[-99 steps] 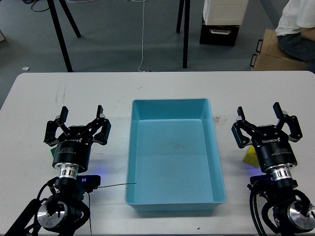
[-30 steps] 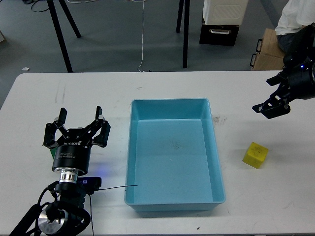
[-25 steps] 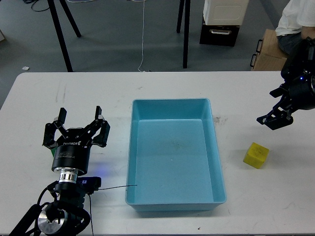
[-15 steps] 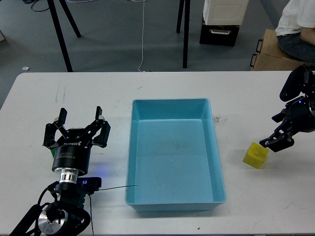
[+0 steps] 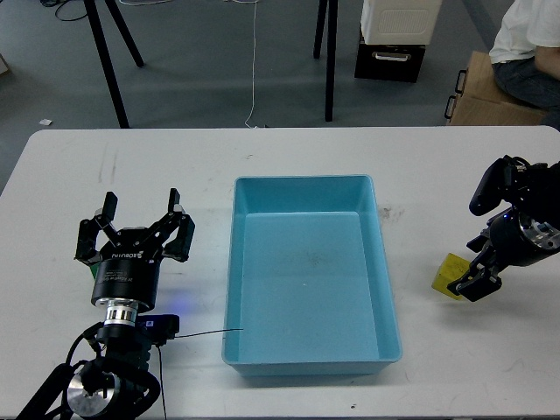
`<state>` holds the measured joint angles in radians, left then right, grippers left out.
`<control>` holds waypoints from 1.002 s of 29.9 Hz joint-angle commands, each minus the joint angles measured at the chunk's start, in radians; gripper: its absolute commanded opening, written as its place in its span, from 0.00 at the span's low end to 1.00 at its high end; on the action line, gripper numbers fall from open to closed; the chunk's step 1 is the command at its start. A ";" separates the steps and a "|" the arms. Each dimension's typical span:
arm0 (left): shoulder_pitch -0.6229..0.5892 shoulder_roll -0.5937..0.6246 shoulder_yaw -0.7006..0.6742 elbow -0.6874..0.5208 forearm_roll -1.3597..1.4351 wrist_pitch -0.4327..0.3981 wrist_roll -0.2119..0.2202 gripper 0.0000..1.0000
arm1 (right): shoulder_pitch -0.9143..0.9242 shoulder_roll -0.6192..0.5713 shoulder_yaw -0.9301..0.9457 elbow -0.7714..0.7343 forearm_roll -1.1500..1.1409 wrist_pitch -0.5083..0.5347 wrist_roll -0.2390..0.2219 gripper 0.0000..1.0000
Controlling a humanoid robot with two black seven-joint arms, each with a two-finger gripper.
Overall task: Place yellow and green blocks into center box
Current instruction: 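Lower the right gripper onto the yellow cube and close on it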
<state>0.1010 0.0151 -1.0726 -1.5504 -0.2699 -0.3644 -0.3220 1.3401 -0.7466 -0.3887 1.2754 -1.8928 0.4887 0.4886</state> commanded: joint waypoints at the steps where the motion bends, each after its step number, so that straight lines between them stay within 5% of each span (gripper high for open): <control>1: 0.000 0.002 -0.006 0.001 0.000 -0.001 0.000 1.00 | -0.019 0.026 0.001 -0.027 0.000 0.000 0.000 0.97; 11: 0.000 0.002 -0.007 0.001 0.000 0.001 0.001 1.00 | -0.055 0.039 0.005 -0.045 0.000 0.000 0.000 0.94; 16: 0.002 0.002 -0.010 0.001 0.000 -0.001 0.000 1.00 | -0.070 0.039 0.007 -0.051 -0.006 0.000 0.000 0.76; 26: 0.000 0.002 -0.010 0.010 0.000 -0.001 0.000 1.00 | -0.073 0.052 0.007 -0.087 -0.006 0.000 0.000 0.58; 30: 0.002 0.002 -0.010 0.009 0.000 -0.001 0.000 1.00 | -0.067 0.069 0.007 -0.100 -0.012 0.000 0.000 0.34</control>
<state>0.1026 0.0168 -1.0830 -1.5412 -0.2700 -0.3649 -0.3221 1.2673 -0.6897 -0.3818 1.1819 -1.9015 0.4887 0.4887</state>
